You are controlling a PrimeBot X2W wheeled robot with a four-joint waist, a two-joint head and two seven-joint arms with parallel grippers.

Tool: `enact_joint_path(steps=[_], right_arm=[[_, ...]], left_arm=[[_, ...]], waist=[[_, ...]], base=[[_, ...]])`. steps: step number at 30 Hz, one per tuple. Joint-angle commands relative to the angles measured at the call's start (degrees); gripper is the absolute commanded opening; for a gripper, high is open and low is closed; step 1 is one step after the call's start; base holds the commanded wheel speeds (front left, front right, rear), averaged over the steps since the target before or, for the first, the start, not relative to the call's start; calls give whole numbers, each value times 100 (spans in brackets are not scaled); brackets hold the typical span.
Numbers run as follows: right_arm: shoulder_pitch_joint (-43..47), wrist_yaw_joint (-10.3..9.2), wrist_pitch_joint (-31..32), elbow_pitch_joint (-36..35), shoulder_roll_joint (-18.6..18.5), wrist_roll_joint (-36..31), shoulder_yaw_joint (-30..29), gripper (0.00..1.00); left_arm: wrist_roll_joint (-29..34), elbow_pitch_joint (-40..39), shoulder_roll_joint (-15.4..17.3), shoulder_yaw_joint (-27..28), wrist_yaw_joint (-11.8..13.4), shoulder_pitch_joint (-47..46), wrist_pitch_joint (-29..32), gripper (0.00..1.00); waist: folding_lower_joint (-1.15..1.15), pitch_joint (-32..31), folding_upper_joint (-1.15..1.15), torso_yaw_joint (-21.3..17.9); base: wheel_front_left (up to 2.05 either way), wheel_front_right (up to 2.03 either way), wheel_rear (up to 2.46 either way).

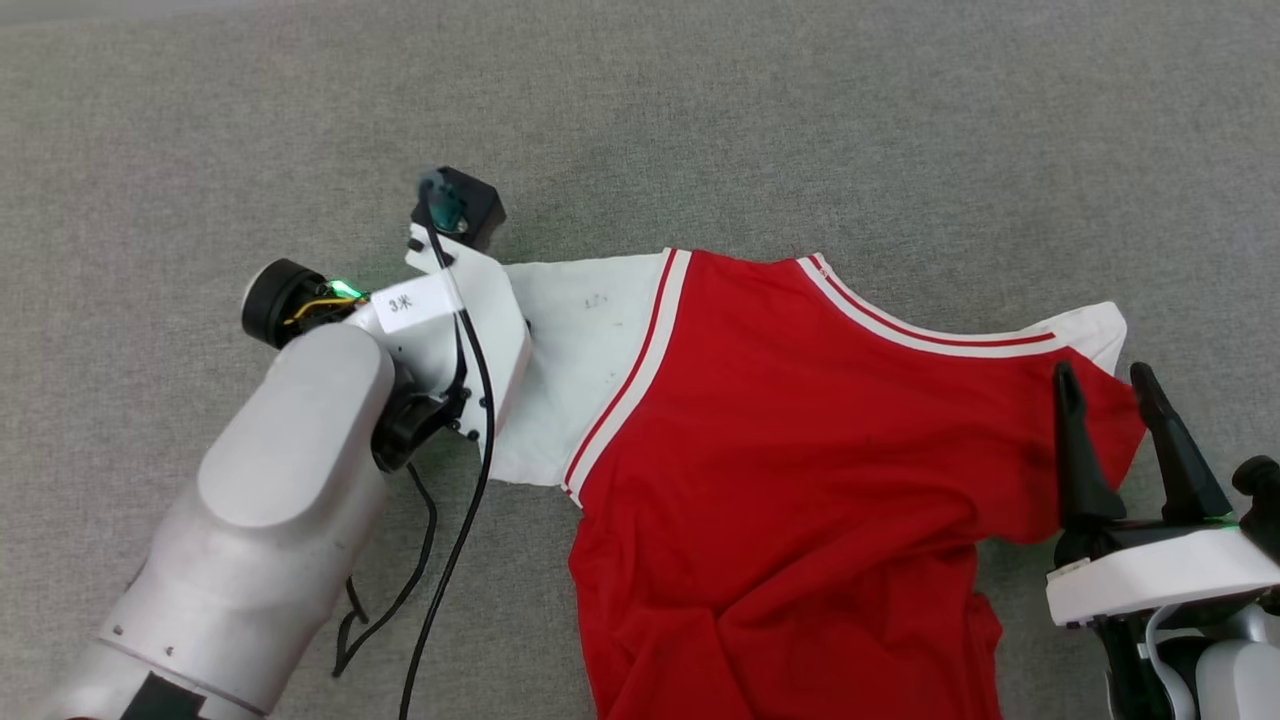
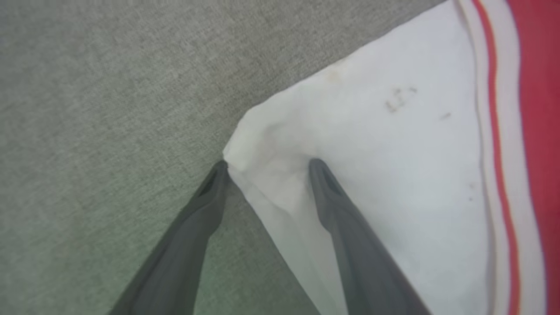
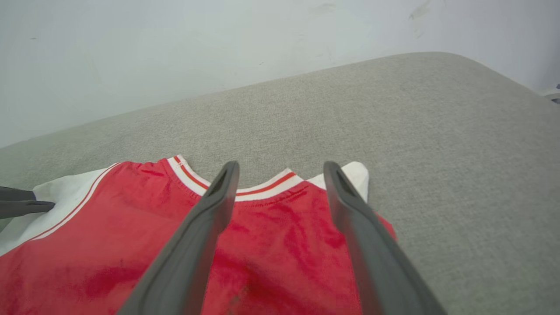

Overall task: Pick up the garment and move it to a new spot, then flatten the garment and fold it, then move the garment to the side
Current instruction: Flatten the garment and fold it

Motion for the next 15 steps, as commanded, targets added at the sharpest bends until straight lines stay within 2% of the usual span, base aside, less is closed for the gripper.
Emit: enact_joint_path(steps=[1,8,15], right_arm=[[-59,-4,-35,33,14,62,-33,100],[75,-4,45,139,15,7,-284,100],[289,-4,263,115,14,-23,-628,100]], left_arm=[[-21,359,-157,-320,-102,600,84,0],[229,261,57,-128,112,432,-967,0],[30,-155,271,312,437,816,-1777,0]], waist=[[1,-46,0,7],[1,-445,0,154],[1,-927,0,386]], base=[[0,0,0],[0,0,0],[0,0,0]])
